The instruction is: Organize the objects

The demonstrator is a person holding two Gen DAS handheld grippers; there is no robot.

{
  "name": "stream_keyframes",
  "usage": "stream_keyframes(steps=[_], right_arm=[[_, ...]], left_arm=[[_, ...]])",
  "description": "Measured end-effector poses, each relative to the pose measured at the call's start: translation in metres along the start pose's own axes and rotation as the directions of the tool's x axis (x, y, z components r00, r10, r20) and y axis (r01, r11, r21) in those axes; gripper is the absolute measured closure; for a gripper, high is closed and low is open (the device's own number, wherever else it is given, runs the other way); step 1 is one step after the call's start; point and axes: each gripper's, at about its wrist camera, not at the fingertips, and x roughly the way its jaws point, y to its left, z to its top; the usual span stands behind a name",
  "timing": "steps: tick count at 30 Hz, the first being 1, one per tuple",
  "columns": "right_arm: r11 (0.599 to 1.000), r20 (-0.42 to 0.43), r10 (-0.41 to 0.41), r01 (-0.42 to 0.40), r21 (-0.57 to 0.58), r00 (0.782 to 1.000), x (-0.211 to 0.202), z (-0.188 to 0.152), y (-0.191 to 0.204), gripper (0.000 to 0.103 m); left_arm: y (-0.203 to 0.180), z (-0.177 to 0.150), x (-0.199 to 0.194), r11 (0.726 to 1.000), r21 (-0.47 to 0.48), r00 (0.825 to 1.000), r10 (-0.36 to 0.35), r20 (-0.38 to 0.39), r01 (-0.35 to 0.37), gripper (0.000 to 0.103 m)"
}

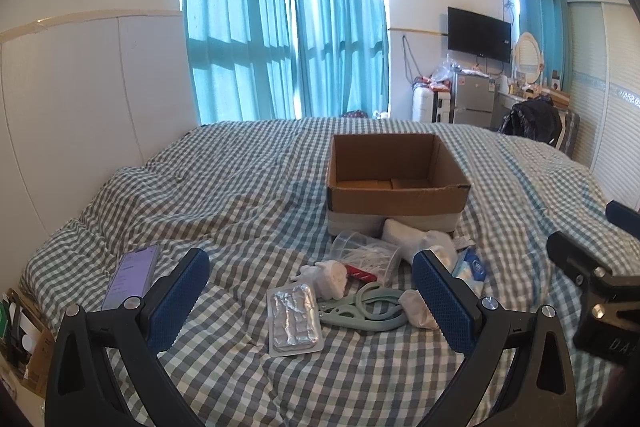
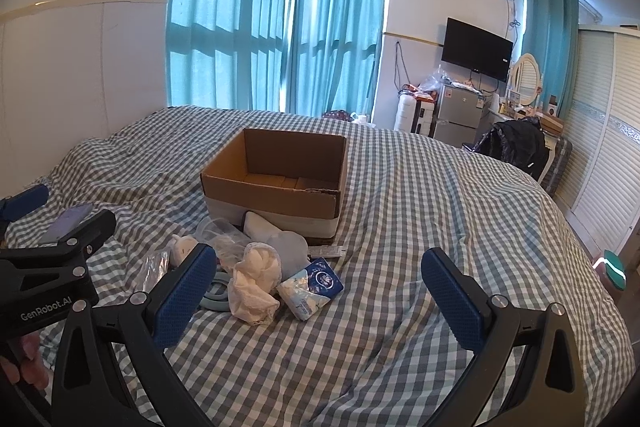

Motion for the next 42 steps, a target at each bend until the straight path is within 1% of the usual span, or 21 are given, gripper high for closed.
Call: stream_keyframes(steps=[3, 8, 11, 15, 20, 23, 24, 27, 29, 32, 33, 34, 37, 39, 41, 42], right_arm=[[1.000, -0.025, 0.010, -0.010, 0.002, 1.000, 0.013, 0.001, -0.004, 0.000], [1.000, -0.083, 0.020, -0.022, -0.014, 0.996, 0.042, 0.000, -0.009, 0.001], [0.999, -0.136, 0.029, -0.034, -0.033, 0.990, 0.066, -0.004, -0.009, 0.004], [0.997, -0.211, 0.040, -0.052, -0.054, 0.977, 0.098, -0.016, -0.006, 0.006], [0.994, -0.289, 0.051, -0.076, -0.073, 0.956, 0.133, -0.029, -0.001, 0.007], [0.994, -0.328, 0.038, -0.070, -0.086, 0.944, 0.150, -0.037, 0.001, 0.007], [0.994, -0.338, 0.030, -0.063, -0.086, 0.941, 0.155, -0.040, 0.000, 0.008], [0.996, -0.365, 0.024, -0.054, -0.072, 0.931, 0.169, -0.045, -0.002, 0.013], [0.996, -0.389, 0.035, -0.064, -0.063, 0.921, 0.177, -0.048, -0.003, 0.014], [0.995, -0.408, 0.045, -0.077, -0.062, 0.912, 0.187, -0.052, -0.001, 0.014], [0.995, -0.414, 0.042, -0.077, -0.068, 0.909, 0.190, -0.053, 0.000, 0.015], [0.994, -0.427, 0.047, -0.085, -0.069, 0.903, 0.195, -0.056, 0.002, 0.018], [0.994, -0.451, 0.065, -0.097, -0.047, 0.890, 0.202, -0.062, 0.001, 0.025], [0.994, -0.448, 0.076, -0.104, -0.038, 0.891, 0.201, -0.063, 0.000, 0.028], [0.993, -0.441, 0.091, -0.113, -0.023, 0.893, 0.200, -0.062, -0.002, 0.032], [0.993, -0.439, 0.096, -0.117, -0.021, 0.893, 0.198, -0.061, -0.003, 0.037]], left_arm=[[0.003, -0.004, 0.015, 1.000, 0.001, 0.999, 0.028, -0.043, -0.028, 0.000], [0.010, -0.016, 0.045, 0.999, 0.002, 0.991, 0.050, -0.121, -0.050, 0.000], [0.012, -0.026, 0.065, 0.998, 0.008, 0.984, 0.057, -0.171, -0.056, 0.000], [0.014, -0.043, 0.095, 0.997, 0.025, 0.965, 0.073, -0.251, -0.069, 0.000], [0.015, -0.063, 0.124, 0.997, 0.034, 0.941, 0.080, -0.329, -0.073, 0.000], [0.018, -0.072, 0.136, 0.997, 0.032, 0.928, 0.082, -0.363, -0.076, 0.008], [0.019, -0.074, 0.140, 0.997, 0.029, 0.924, 0.076, -0.375, -0.070, 0.009], [0.022, -0.081, 0.151, 0.999, 0.012, 0.912, 0.051, -0.408, -0.050, 0.010], [0.023, -0.085, 0.158, 0.999, 0.002, 0.903, 0.038, -0.427, -0.041, 0.010], [0.024, -0.087, 0.164, 1.000, -0.012, 0.899, 0.021, -0.437, -0.029, 0.011], [0.023, -0.087, 0.166, 1.000, -0.019, 0.898, 0.010, -0.439, -0.020, 0.014], [0.023, -0.088, 0.167, 1.000, -0.028, 0.898, -0.006, -0.441, -0.007, 0.019], [0.023, -0.089, 0.169, 0.998, -0.050, 0.893, -0.056, -0.447, 0.038, 0.031], [0.021, -0.090, 0.169, 0.998, -0.047, 0.893, -0.059, -0.446, 0.043, 0.032], [0.020, -0.091, 0.167, 0.997, -0.054, 0.892, -0.080, -0.444, 0.062, 0.040], [0.020, -0.091, 0.167, 0.997, -0.051, 0.892, -0.078, -0.445, 0.062, 0.040]])
